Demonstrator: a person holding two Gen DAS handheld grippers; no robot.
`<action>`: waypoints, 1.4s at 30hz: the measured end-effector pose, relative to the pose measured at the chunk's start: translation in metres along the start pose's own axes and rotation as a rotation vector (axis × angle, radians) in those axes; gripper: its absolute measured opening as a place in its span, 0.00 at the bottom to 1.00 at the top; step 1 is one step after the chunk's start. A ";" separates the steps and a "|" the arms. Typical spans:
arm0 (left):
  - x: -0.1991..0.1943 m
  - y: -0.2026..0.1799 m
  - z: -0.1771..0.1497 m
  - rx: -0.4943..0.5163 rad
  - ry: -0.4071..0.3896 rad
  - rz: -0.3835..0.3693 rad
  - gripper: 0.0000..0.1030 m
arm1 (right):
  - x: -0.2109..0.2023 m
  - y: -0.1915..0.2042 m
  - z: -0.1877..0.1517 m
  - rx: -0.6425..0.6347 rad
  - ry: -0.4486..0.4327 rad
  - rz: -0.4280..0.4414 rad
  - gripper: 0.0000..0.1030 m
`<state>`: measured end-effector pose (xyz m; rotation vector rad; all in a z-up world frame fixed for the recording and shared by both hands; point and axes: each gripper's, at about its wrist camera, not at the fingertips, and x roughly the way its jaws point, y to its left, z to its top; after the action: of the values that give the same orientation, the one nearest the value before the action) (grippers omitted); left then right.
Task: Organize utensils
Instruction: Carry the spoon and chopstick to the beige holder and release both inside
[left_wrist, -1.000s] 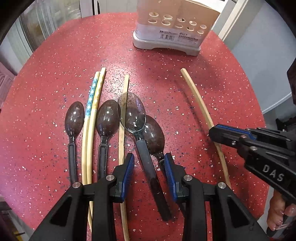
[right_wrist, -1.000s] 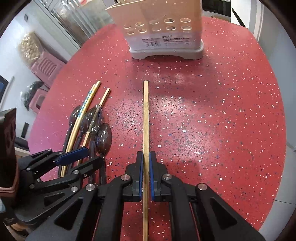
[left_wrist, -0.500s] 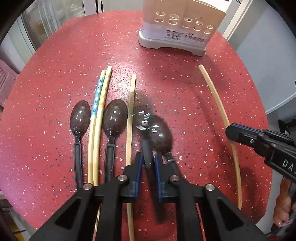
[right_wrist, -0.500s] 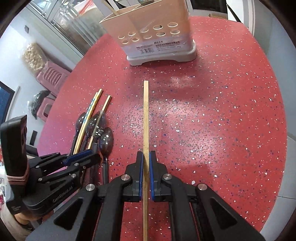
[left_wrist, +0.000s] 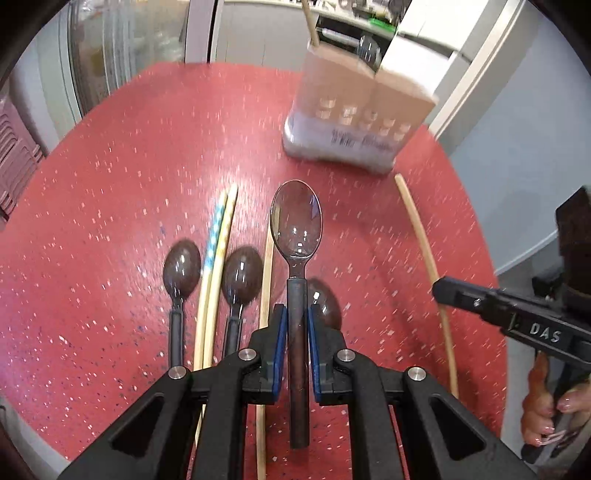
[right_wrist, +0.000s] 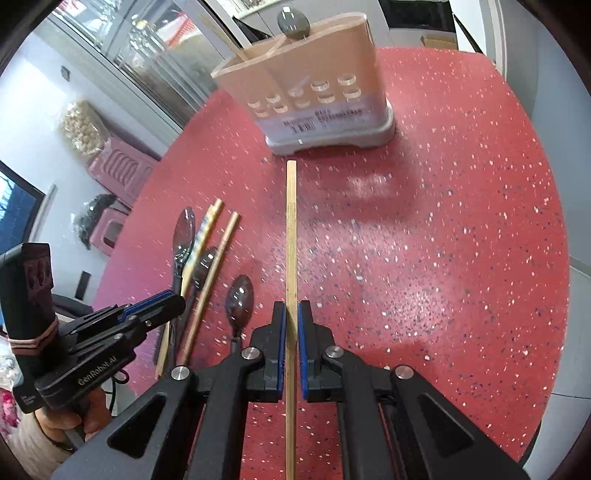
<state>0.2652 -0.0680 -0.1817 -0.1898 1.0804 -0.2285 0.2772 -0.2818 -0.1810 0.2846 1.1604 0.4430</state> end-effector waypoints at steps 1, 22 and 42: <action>-0.007 0.000 0.003 -0.001 -0.015 -0.006 0.37 | -0.003 0.000 0.001 0.000 -0.010 0.009 0.06; -0.070 -0.023 0.146 0.025 -0.311 -0.119 0.37 | -0.090 0.029 0.117 -0.085 -0.303 0.015 0.06; 0.010 -0.049 0.261 0.053 -0.496 -0.095 0.37 | -0.044 0.024 0.247 -0.174 -0.570 -0.138 0.06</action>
<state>0.4970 -0.1070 -0.0576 -0.2358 0.5734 -0.2772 0.4867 -0.2788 -0.0416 0.1616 0.5753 0.3090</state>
